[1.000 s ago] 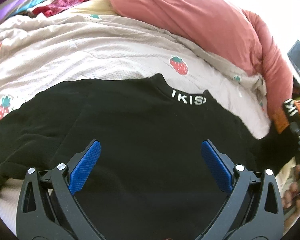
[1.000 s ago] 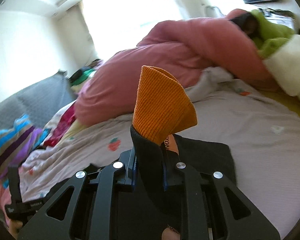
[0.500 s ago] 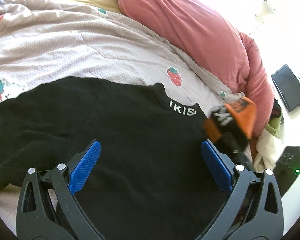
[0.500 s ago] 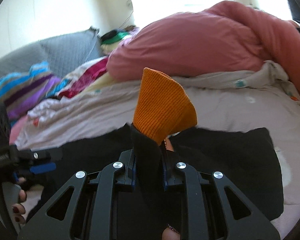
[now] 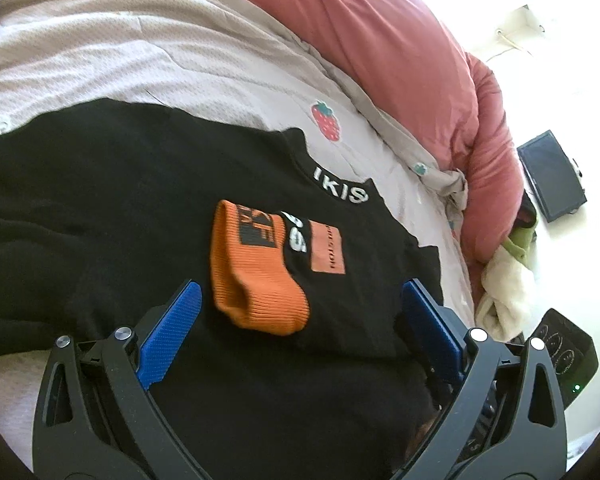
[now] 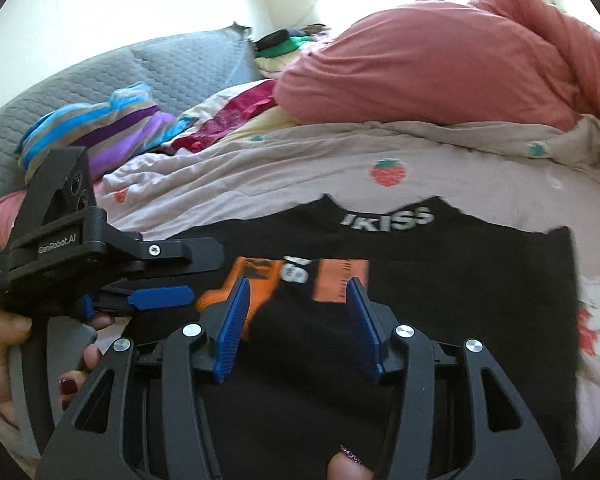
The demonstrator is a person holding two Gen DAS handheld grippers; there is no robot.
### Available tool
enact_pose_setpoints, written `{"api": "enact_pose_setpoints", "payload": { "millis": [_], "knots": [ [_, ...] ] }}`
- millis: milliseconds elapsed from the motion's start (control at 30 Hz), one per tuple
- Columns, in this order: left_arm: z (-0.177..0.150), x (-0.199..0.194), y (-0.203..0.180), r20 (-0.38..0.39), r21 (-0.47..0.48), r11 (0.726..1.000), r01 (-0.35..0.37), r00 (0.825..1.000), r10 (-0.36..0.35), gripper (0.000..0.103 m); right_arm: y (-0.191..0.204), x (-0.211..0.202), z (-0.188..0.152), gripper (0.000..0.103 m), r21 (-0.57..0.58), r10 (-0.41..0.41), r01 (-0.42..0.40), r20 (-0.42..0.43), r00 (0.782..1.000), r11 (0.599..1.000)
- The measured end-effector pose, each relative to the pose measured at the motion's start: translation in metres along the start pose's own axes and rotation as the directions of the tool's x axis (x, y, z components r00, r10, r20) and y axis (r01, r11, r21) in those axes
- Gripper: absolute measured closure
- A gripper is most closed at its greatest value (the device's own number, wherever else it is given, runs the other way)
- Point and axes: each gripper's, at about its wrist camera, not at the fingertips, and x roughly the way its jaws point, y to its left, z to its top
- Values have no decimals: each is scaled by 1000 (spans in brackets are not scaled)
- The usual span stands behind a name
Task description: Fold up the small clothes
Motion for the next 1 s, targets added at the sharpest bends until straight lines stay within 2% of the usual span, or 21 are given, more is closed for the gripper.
{"api": "enact_pose_setpoints", "payload": {
  "millis": [133, 233, 300, 367, 400, 467, 600, 700, 833, 900, 1000],
  "knots": [
    [-6, 9, 0, -24, -8, 1000, -29, 999, 28, 13, -25, -18, -4, 53, 67, -51, 51, 8, 999, 996],
    [-9, 15, 1, -34, -9, 998, -58, 998, 58, 20, -47, -31, -8, 53, 132, -87, 85, 12, 996, 988],
    [-9, 21, 1, -37, -20, 998, -65, 997, 64, 40, -60, -40, -12, 53, 174, -105, 100, 21, 994, 980],
    [-9, 27, 2, -49, -28, 997, -71, 996, 70, 50, -71, -47, -14, 53, 204, -119, 111, 27, 992, 973],
    [-9, 33, 1, -58, -23, 997, -78, 995, 77, 62, -76, -50, -15, 53, 219, -128, 118, 31, 991, 969],
    [-10, 37, 0, -50, -8, 994, -106, 993, 106, 80, -85, -58, -17, 53, 243, -144, 131, 36, 989, 961],
    [-10, 27, -3, -1, 18, 996, -87, 996, 87, 97, -98, -70, -19, 53, 251, -200, 184, 43, 979, 951],
    [-8, 8, -7, 52, 34, 996, -77, 996, 75, 98, -111, -76, -22, 53, 258, -257, 240, 36, 966, 936],
    [-6, -18, -15, 123, 77, 991, -107, 988, 97, 98, -126, -76, -26, 53, 282, -295, 279, 13, 956, 918],
    [-5, -23, -15, 132, 83, 990, -111, 986, 100, 98, -129, -75, -27, 53, 291, -307, 292, 6, 952, 911],
    [-6, -23, -13, 130, 101, 983, -157, 981, 143, 96, -131, -71, -27, 53, 287, -325, 313, -6, 946, 905]
  ]
}}
